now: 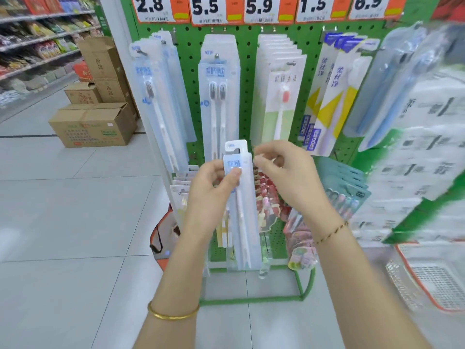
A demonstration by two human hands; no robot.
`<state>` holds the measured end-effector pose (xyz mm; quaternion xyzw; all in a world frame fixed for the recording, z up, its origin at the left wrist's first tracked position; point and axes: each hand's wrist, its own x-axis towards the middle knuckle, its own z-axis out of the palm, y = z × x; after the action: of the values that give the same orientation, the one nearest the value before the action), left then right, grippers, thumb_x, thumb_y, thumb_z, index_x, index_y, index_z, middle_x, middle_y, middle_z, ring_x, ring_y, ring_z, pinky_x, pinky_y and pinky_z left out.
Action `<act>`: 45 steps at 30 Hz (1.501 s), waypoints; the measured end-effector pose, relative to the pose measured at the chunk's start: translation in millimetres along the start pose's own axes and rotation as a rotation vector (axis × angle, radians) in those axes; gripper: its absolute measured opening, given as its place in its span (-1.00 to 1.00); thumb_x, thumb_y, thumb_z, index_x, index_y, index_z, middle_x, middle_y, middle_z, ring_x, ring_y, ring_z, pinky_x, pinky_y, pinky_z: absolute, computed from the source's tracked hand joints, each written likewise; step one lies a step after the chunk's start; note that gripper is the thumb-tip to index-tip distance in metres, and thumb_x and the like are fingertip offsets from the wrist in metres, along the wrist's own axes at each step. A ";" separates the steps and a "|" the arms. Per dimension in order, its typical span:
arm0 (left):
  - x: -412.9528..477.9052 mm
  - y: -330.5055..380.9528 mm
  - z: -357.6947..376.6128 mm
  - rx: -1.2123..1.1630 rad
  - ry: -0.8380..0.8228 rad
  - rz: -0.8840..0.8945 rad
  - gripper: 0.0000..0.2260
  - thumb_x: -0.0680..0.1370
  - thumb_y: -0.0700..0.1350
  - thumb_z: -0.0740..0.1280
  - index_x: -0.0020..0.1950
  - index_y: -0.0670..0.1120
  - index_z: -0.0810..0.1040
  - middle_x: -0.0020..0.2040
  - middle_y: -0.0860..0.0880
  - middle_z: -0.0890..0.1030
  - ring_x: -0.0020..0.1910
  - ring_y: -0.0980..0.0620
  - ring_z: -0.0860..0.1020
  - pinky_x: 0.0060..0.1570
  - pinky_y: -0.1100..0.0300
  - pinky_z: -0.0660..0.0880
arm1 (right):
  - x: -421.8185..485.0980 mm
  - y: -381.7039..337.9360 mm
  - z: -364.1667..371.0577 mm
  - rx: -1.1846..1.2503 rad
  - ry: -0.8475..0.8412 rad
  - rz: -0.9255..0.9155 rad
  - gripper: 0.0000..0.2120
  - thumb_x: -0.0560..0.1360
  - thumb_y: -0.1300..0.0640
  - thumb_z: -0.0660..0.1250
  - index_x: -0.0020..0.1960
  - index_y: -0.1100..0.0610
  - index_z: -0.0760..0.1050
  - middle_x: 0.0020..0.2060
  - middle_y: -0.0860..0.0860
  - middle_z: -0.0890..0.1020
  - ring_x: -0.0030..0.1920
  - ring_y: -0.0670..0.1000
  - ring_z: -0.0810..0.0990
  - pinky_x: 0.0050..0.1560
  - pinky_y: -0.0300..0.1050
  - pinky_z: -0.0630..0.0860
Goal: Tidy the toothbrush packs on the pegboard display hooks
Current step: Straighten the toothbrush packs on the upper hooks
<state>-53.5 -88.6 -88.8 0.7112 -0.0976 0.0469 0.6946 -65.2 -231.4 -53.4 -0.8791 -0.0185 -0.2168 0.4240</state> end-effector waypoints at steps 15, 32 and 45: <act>-12.1 -50.2 24.6 0.226 -0.196 -0.105 -0.81 0.60 0.02 0.23 0.19 0.09 0.35 -0.13 0.06 0.56 -0.17 0.10 0.51 -0.13 0.16 0.44 | -69.4 67.0 43.0 0.369 -0.056 0.270 -0.70 0.55 0.21 0.29 -0.31 0.33 0.40 -0.41 0.00 0.32 -0.34 -0.08 0.26 -0.28 -0.13 0.22; -49.7 -69.6 -2.9 0.412 -0.836 -0.373 -0.34 0.47 -0.19 0.45 0.46 0.08 0.21 0.22 0.04 0.56 -0.03 0.16 0.58 0.14 0.06 0.52 | -79.2 90.1 48.7 0.456 0.237 0.577 -0.72 0.56 0.18 0.28 -0.21 0.38 0.47 -0.47 0.00 0.37 -0.55 -0.14 0.27 -0.53 -0.30 0.23; -66.1 -66.7 9.2 0.800 -0.800 -0.199 -0.08 0.49 -0.15 0.39 0.53 0.11 -0.27 0.53 0.02 0.04 0.30 -0.03 0.37 0.09 0.21 0.36 | -84.3 93.3 48.5 0.493 0.398 0.659 -0.73 0.56 0.15 0.29 -0.25 0.30 0.45 -0.36 0.12 0.36 -0.33 0.05 0.29 -0.32 -0.18 0.30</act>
<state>-105.1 -91.9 -167.7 0.8868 -0.2602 -0.2579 0.2817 -103.6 -241.8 -182.2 -0.6523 0.2929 -0.2244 0.6621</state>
